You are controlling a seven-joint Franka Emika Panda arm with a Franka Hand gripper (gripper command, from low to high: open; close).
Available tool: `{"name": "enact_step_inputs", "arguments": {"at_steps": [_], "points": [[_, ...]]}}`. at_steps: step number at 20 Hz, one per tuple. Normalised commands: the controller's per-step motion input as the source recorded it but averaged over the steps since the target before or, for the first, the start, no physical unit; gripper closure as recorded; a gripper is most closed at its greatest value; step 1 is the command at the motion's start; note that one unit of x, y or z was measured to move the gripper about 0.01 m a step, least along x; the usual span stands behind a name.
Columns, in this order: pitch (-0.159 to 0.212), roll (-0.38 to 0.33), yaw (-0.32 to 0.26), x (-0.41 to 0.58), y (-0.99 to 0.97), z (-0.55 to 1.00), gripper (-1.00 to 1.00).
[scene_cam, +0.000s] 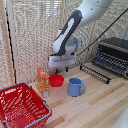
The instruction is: Please locate the crimson dish within your space. Move your hand towards it gently. Tenderly hold the bowl carefully using your fingers and raise it. With caution, shift it towards the basket. Kindly let loose of the dish to drop it in the basket.
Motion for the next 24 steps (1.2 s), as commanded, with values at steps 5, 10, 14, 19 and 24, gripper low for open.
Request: {"name": "enact_step_inputs", "arguments": {"at_steps": [5, 10, 14, 19, 24], "points": [[0.0, -0.04, 0.05, 0.101, -0.05, -0.35, 1.0], [0.0, -0.005, 0.043, 0.201, 0.0, -0.21, 1.0], [0.002, -0.001, 0.0, 0.016, 0.01, -0.02, 1.0], [0.0, 0.0, 0.0, -0.006, 0.0, 0.02, 1.0], [0.005, 0.0, -0.01, -0.054, 0.0, 0.22, 1.0]]}}
